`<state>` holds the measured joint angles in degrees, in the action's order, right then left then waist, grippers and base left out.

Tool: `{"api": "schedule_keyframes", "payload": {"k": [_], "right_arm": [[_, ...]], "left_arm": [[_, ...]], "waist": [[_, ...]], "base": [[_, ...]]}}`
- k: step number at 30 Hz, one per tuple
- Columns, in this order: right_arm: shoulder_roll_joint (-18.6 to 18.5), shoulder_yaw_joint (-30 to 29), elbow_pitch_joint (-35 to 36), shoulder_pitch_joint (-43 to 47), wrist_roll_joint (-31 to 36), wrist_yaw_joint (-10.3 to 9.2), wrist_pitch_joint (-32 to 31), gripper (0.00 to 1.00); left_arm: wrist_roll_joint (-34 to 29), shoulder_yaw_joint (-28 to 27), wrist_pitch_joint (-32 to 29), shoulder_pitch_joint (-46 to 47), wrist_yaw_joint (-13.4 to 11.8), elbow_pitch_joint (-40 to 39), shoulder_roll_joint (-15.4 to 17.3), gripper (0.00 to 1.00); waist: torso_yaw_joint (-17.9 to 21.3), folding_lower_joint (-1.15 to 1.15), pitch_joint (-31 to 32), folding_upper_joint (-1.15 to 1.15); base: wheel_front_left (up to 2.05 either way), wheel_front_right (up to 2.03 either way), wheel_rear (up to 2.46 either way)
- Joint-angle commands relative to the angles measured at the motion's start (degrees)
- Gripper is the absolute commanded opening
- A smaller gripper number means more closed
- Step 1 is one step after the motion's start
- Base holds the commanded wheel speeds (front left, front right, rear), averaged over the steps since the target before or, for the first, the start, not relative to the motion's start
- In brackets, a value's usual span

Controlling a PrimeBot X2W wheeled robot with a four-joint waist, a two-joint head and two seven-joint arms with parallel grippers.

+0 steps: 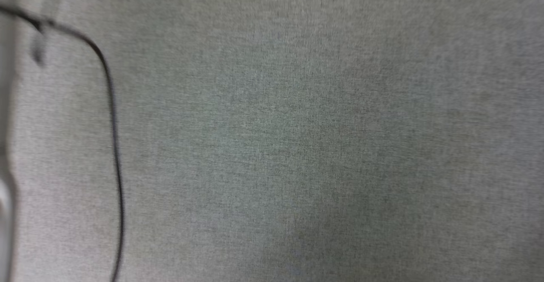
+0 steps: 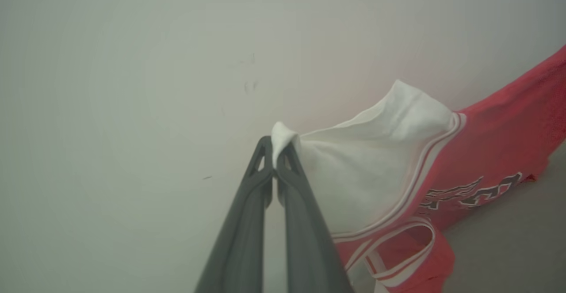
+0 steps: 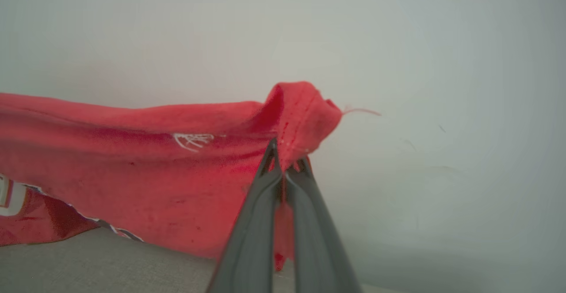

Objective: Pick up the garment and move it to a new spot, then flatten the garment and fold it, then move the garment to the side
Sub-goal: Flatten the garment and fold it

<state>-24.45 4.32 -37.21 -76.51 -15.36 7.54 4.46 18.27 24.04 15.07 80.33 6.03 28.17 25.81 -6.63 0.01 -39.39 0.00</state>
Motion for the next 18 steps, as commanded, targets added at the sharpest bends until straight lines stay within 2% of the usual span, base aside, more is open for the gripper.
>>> {"api": "schedule_keyframes", "payload": {"k": [1,11,18], "right_arm": [[0.29,0.67,0.06,2.83,-0.98,-0.1,0.66,0.0],[0.97,6.61,1.32,21.4,-7.66,-0.1,1.31,0.0],[-0.16,9.91,0.57,34.15,-14.96,-0.1,-0.29,0.0]], "left_arm": [[-0.08,-0.14,0.12,-3.94,-0.02,-1.28,-0.77,0.0],[0.81,0.63,0.13,-27.35,0.22,-6.84,-3.1,0.0],[3.06,4.7,-0.8,-42.79,0.86,-6.83,-1.2,0.0]], "waist": [[0.0,-0.01,2.39,0.0],[-0.26,-0.01,12.16,0.0],[-0.65,-0.01,19.14,0.0]], "base": [[0.0,0.0,0.0],[0.0,0.0,0.0],[0.0,0.0,0.0]]}}
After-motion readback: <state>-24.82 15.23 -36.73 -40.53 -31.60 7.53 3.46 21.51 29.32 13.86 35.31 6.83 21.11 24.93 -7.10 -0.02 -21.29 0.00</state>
